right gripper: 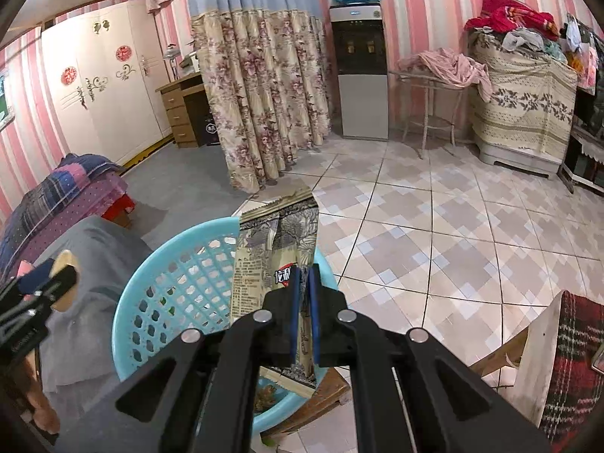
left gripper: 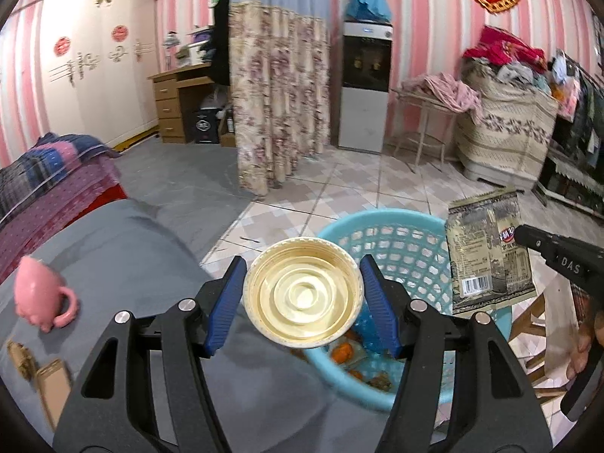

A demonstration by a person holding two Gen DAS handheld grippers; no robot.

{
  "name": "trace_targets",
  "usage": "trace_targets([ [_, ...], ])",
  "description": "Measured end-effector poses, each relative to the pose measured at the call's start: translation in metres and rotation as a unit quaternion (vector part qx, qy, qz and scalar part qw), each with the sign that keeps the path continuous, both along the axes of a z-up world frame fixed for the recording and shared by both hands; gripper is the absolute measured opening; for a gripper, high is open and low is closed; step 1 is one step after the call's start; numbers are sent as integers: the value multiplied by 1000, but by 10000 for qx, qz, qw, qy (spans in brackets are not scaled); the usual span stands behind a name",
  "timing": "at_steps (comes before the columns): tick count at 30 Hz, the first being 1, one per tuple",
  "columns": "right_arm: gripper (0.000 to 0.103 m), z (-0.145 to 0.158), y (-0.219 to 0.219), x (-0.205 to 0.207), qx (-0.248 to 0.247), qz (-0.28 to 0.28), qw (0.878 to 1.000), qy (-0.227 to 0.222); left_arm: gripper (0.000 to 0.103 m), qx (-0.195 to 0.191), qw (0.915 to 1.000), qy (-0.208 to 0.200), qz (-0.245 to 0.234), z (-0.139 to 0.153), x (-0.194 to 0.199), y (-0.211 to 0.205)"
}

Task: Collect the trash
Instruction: 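Open the left tool to drop the container while the right tool releases the packet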

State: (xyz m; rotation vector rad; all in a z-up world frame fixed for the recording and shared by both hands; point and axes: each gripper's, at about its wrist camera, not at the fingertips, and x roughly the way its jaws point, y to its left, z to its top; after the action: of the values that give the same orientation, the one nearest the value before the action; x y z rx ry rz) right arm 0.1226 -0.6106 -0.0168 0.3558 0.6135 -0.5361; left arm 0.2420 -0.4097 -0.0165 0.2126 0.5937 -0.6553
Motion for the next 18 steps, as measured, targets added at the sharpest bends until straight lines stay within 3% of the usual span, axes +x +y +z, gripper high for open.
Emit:
trace_targets([
  [10, 6, -5, -1, 5, 61, 28, 10000, 37, 61, 239, 9992, 178, -269, -25, 25, -48],
  [14, 6, -6, 0, 10, 34, 44, 10000, 70, 78, 194, 9997, 156, -79, -25, 36, -46],
  [18, 6, -6, 2, 13, 33, 45, 10000, 74, 82, 159, 9998, 105, 110, -18, 44, -34],
])
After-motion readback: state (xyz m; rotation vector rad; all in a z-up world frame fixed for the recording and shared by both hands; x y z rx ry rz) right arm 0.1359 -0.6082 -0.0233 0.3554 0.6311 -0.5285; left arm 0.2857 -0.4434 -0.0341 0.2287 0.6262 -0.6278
